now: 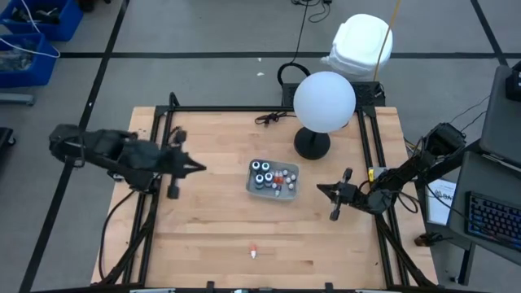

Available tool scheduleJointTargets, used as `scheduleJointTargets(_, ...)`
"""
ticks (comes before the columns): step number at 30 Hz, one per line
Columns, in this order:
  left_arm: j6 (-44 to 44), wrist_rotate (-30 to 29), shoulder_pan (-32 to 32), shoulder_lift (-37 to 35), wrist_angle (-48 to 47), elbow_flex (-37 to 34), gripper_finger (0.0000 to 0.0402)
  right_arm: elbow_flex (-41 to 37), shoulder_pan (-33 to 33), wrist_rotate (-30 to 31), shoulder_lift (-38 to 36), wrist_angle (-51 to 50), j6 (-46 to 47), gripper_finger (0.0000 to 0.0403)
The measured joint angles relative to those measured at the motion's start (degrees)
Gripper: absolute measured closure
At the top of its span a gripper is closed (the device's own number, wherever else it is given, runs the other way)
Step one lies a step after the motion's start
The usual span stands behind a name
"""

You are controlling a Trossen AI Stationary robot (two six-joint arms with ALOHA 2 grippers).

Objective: Pick & Place food coloring
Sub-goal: Put the small orange food coloring bottle into the gray bin

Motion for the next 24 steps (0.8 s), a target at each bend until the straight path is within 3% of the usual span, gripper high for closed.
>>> scheduleJointTargets(3,-1.6,-0.2,-1.0,-10.5,12.3,-16.1,0.04,0.1,-0.7,-6.4,0.0,-0.2,-1.5,0.0403)
scheduleJointTargets(9,-2.2,-1.1,-1.0,-25.3,32.2,-39.7,0.04,5.4,-2.9,-9.9,0.0,-12.0,0.0,0.0403)
scheduleJointTargets(17,-4.3,-1.3,-1.0,-38.1,43.5,-55.6,0.0401,18.7,-3.6,-18.6,3.1,-34.7,6.5,0.0403)
scheduleJointTargets(24,-3.5,-3.3,-0.8,-42.4,50.5,-63.3,0.04,38.1,-3.6,-27.9,15.3,-51.7,8.1,0.0403)
